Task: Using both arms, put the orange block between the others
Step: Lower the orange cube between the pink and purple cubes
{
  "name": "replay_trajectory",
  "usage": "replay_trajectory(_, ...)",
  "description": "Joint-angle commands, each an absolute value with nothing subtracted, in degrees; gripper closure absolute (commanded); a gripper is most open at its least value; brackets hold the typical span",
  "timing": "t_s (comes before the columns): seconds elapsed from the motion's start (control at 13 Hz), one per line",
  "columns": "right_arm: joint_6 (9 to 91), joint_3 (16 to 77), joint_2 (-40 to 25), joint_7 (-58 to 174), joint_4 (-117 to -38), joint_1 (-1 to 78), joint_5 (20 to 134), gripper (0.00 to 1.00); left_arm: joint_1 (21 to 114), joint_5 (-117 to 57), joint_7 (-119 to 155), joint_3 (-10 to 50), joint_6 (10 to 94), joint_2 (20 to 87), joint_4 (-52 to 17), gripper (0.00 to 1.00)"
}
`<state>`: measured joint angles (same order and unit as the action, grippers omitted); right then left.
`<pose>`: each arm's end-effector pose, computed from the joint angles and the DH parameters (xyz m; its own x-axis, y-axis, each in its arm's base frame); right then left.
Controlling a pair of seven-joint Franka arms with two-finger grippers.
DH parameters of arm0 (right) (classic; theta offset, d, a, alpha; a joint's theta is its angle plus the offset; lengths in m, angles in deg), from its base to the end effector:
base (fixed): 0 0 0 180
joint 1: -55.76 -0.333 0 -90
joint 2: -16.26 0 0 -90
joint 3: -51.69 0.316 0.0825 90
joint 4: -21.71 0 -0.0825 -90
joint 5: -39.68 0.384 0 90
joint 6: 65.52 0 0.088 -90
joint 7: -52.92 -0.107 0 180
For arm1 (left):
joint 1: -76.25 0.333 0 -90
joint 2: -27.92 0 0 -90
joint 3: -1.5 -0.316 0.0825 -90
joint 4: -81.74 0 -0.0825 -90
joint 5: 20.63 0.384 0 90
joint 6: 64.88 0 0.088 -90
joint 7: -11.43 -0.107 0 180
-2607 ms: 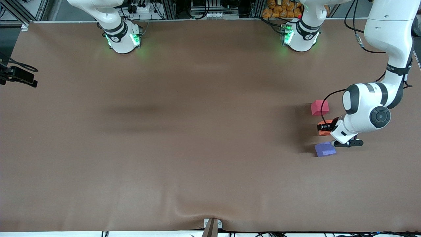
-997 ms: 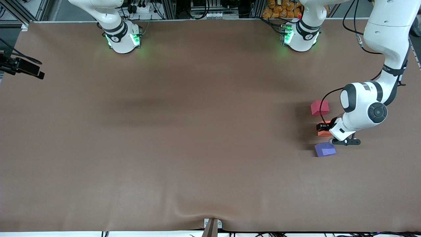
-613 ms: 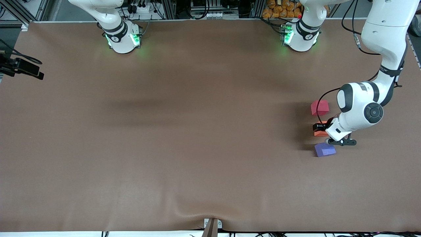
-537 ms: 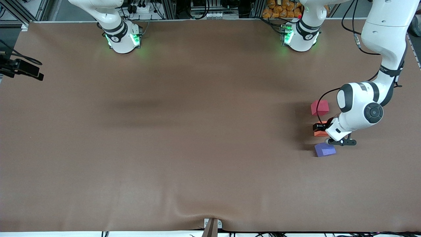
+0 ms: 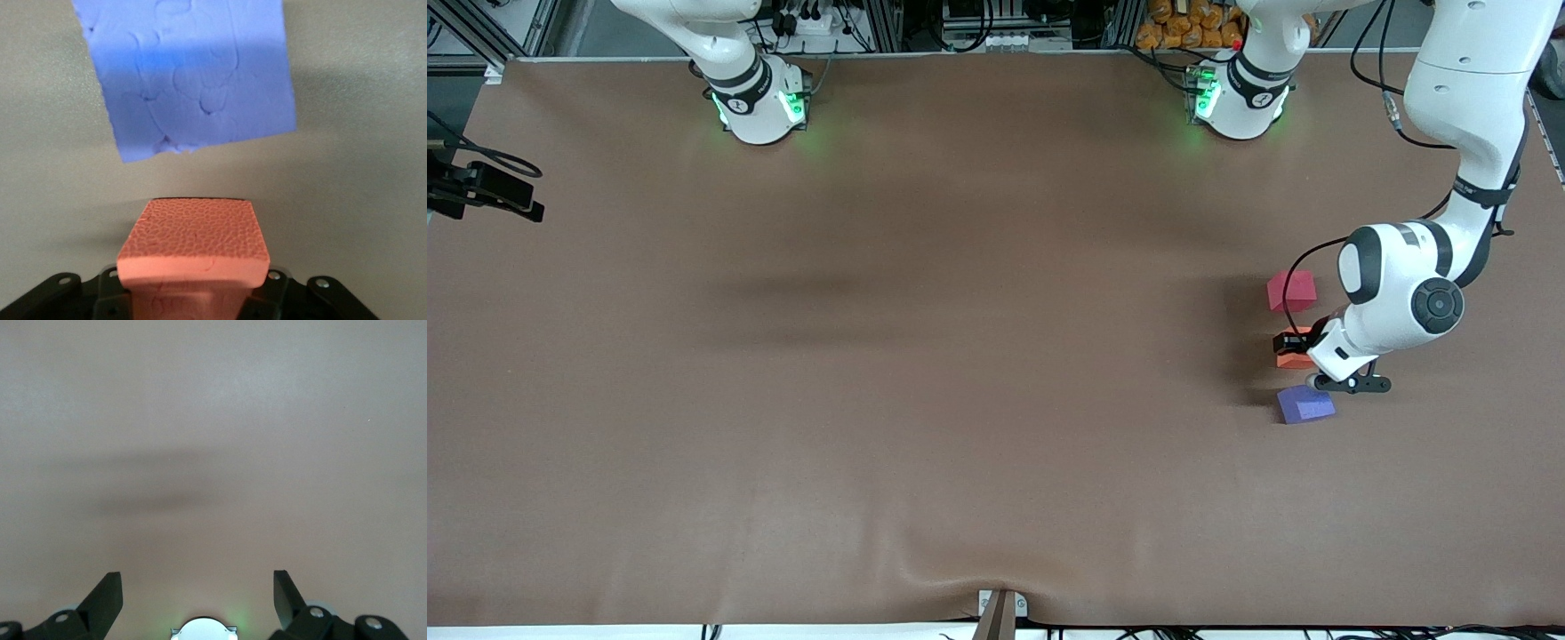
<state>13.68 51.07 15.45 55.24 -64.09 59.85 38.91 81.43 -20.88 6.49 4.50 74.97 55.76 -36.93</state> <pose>0.5369 -0.0458 0.6354 0.9906 -0.0435 -0.1294 -0.0428 -0.9990 0.0083 0.5759 0.0217 0.1831 0.9927 -0.0418 -0.1127 -0.0379 -0.9986 0.0367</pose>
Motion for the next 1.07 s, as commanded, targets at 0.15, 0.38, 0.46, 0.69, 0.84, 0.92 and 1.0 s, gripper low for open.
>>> replay_trajectory(0.15, 14.3, 51.4, 16.9, 56.1, -65.4, 60.7, 38.3, 0.0, 81.6, -21.9, 5.7, 4.7, 76.0, 56.0, -36.5, 0.89)
replay_trajectory(0.38, 14.4, 51.5, 16.9, 56.1, -65.3, 60.5, 38.3, 0.0, 81.4, -21.9, 5.9, 4.7, 76.1, 56.3, -36.3, 0.89)
replay_trajectory(0.46, 14.4, 51.5, 16.9, 56.2, -65.3, 60.5, 38.3, 0.0, 81.4, -21.9, 5.9, 4.7, 76.1, 56.4, -36.3, 0.89)
replay_trajectory(0.69, 14.5, 51.5, 16.7, 56.1, -65.3, 60.7, 38.2, 0.0, 81.6, -21.9, 5.9, 4.7, 76.1, 56.6, -36.3, 0.83)
replay_trajectory(0.84, 15.4, 51.5, 16.6, 56.1, -65.4, 60.7, 38.2, 0.0, 81.6, -21.9, 5.7, 4.7, 76.1, 56.8, -36.3, 0.73)
replay_trajectory(0.92, 15.6, 51.5, 16.5, 56.1, -65.4, 60.6, 38.2, 0.0, 81.6, -21.9, 5.6, 4.7, 76.1, 56.8, -36.3, 0.61)
replay_trajectory(1.0, 15.7, 51.5, 16.5, 56.1, -65.4, 60.6, 38.2, 0.0, 81.6, -21.9, 5.5, 4.7, 76.1, 56.8, -36.3, 0.27)
